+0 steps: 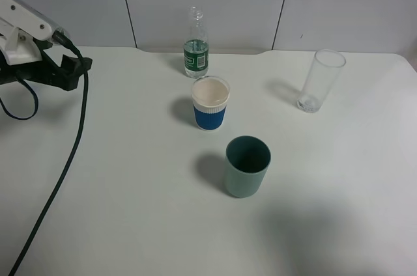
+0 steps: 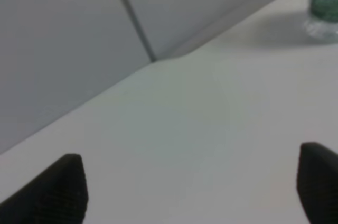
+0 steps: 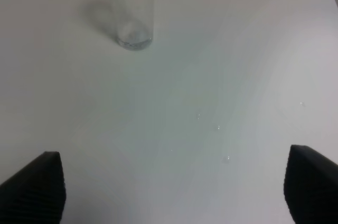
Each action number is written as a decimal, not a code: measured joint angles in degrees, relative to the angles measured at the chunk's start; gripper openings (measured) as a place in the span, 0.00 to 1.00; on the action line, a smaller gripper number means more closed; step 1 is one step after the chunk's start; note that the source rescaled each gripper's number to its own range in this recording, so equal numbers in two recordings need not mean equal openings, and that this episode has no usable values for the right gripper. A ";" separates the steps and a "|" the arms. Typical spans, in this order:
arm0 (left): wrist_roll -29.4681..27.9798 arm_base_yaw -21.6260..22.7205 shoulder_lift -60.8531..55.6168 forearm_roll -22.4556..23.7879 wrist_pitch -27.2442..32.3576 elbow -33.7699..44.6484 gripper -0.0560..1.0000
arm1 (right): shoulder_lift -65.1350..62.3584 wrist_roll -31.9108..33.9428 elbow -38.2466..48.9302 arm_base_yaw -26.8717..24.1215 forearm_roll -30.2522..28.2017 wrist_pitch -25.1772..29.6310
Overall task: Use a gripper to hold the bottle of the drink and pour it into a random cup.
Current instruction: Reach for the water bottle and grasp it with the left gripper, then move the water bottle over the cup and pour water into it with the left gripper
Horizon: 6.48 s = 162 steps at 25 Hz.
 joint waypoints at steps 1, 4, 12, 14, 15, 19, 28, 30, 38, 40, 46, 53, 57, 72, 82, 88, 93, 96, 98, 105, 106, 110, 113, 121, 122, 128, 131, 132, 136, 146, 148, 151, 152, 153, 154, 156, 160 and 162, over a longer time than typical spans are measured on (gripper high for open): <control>0.00 0.00 0.80 0.17 -1.19 0.00 0.65 | 0.00 0.00 0.00 0.00 0.00 0.00; -0.22 0.00 2.99 0.51 -3.18 -0.49 0.65 | 0.00 0.00 0.00 0.00 0.00 0.00; -2.81 0.00 6.59 3.65 -5.90 -4.46 0.65 | 0.00 0.00 0.00 0.00 0.00 0.00; -3.00 0.00 7.18 3.98 -6.30 -5.01 0.65 | 0.00 0.00 0.00 0.00 0.00 0.00; -3.00 0.00 7.42 4.16 -6.63 -5.15 0.65 | 0.00 0.00 0.00 0.00 0.00 0.00; -3.08 0.00 9.28 4.62 -9.18 -5.42 0.65 | 0.00 0.00 0.00 0.00 0.00 0.00; -3.08 -0.60 11.95 4.49 -11.30 -6.79 0.65 | 0.00 0.00 0.00 0.00 0.00 0.00; -3.01 -1.25 12.23 4.35 -11.48 -7.46 0.65 | 0.00 0.00 0.00 0.00 0.00 0.00; -3.01 -2.83 15.57 3.80 -11.56 -10.00 0.65 | 0.00 0.00 0.00 0.00 0.00 0.00; -3.01 -3.62 16.39 3.50 -11.49 -10.70 0.65 | 0.00 0.00 0.00 0.00 0.00 0.00; -2.08 -6.16 19.25 3.44 -11.46 -12.92 0.65 | 0.00 0.00 0.00 0.00 0.00 0.00; -1.85 -9.62 22.88 3.54 -11.46 -16.53 0.65 | 0.00 0.00 0.00 0.00 0.00 0.00; -1.79 -11.08 24.81 3.54 -11.46 -18.96 0.65 | 0.00 0.00 0.00 0.00 0.00 0.00; -1.91 -14.06 28.66 -0.71 -11.46 -22.73 0.65 | 0.00 0.00 0.00 0.00 0.00 0.00; -1.97 -16.78 32.24 -2.46 -10.61 -28.38 0.65 | 0.00 0.00 0.00 0.00 0.00 0.00; -1.97 -18.36 35.01 -3.26 -9.73 -32.79 0.65 | 0.00 0.00 0.00 0.00 0.00 0.00; -1.97 -19.46 36.29 -3.38 -8.49 -35.30 0.65 | 0.00 0.00 0.00 0.00 0.00 0.00; -2.02 -20.05 36.93 -3.63 -8.34 -36.70 0.65 | 0.00 0.00 0.00 0.00 0.00 0.00; -2.30 -20.48 37.50 -3.69 -7.84 -37.59 0.65 | 0.00 0.00 0.00 0.00 0.00 0.00; -6.13 -20.89 40.17 -3.92 -6.84 -40.62 0.65 | 0.00 0.00 0.00 0.00 0.00 0.00; -6.26 -21.03 40.33 -4.05 -6.70 -40.98 0.65 | 0.00 0.00 0.00 0.00 0.00 0.00; -6.44 -21.42 41.62 -4.21 -6.51 -43.33 0.65 | 0.00 0.00 0.00 0.00 0.00 0.00; -6.62 -21.76 42.86 -4.21 -6.46 -45.34 0.65 | 0.00 0.00 0.00 0.00 0.00 0.00; -6.61 -23.11 45.64 -4.37 -5.96 -48.85 0.65 | 0.00 0.00 0.00 0.00 0.00 0.00; -6.61 -23.17 45.88 -4.51 -5.96 -49.00 0.65 | 0.00 0.00 0.00 0.00 0.00 0.00; -6.61 -23.22 46.15 -4.62 -5.92 -49.32 0.65 | 0.00 0.00 0.00 0.00 0.00 0.00; -6.61 -23.22 46.75 -4.83 -5.51 -50.24 0.65 | 0.00 0.00 0.00 0.00 0.00 0.00; -6.61 -23.22 47.05 -4.85 -5.17 -50.91 0.65 | 0.00 0.00 0.00 0.00 0.00 0.00; -6.61 -23.22 48.09 -4.85 -4.19 -53.07 0.65 | 0.00 0.00 0.00 0.00 0.00 0.00; -6.73 -24.03 50.28 -4.85 -1.83 -56.83 0.65 | 0.00 0.00 0.00 0.00 0.00 0.00; -6.79 -24.03 50.28 -4.85 -1.47 -56.83 0.65 | 0.00 0.00 0.00 0.00 0.00 0.00; -6.86 -24.03 50.28 -4.85 -1.47 -56.90 0.53 | 0.00 0.00 0.00 0.00 0.00 0.00; -6.86 -24.03 50.28 -4.85 -1.47 -56.90 0.46 | 0.00 0.00 0.00 0.00 0.00 0.00; -6.86 -24.03 50.28 -4.85 -1.47 -56.90 0.34 | 0.00 0.00 0.00 0.00 0.00 0.00; -6.86 -24.03 50.28 -4.85 -1.47 -56.90 0.22 | 0.00 0.00 0.00 0.00 0.00 0.00; -6.92 -24.03 50.28 -4.85 -1.47 -56.90 0.05 | 0.00 0.00 0.00 0.00 0.00 0.00; -7.03 -24.03 50.28 -4.85 -1.47 -56.90 0.05 | 0.00 0.00 0.00 0.00 0.00 0.00; -7.03 -24.03 50.28 -4.85 -1.47 -56.90 0.05 | 0.00 0.00 0.00 0.00 0.00 0.00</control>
